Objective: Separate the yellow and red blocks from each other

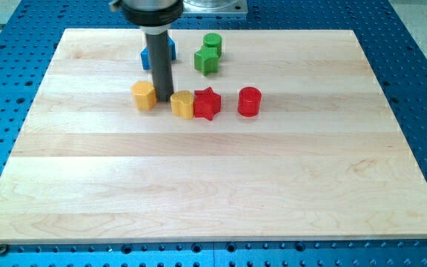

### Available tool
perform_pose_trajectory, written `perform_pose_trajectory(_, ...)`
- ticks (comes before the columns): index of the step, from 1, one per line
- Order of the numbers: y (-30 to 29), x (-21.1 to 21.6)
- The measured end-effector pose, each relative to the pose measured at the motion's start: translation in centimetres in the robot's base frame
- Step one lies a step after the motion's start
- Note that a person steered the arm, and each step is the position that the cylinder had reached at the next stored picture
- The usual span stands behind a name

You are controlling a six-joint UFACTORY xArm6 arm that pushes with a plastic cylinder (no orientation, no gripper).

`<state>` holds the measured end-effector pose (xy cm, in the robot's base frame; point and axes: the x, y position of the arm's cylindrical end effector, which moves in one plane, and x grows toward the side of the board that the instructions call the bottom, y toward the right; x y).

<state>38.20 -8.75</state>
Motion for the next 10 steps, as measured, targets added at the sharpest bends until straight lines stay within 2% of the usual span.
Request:
perform_pose_trajectory(1, 2.1, -0.1)
perform_pose_trajectory(2, 4.1, -2.7)
perform_pose_trajectory(4, 4.2, 3.7)
perform_pose_trajectory(5, 5.9, 4.4)
perform_pose_trajectory(6, 10.4, 0.8)
perform_pose_trajectory(7, 10.8, 2.1)
perform_pose_trajectory(8, 11.4, 8.2)
perform_pose_trajectory(9, 8.4, 11.7)
perform_pose_trajectory(10, 4.4, 10.4)
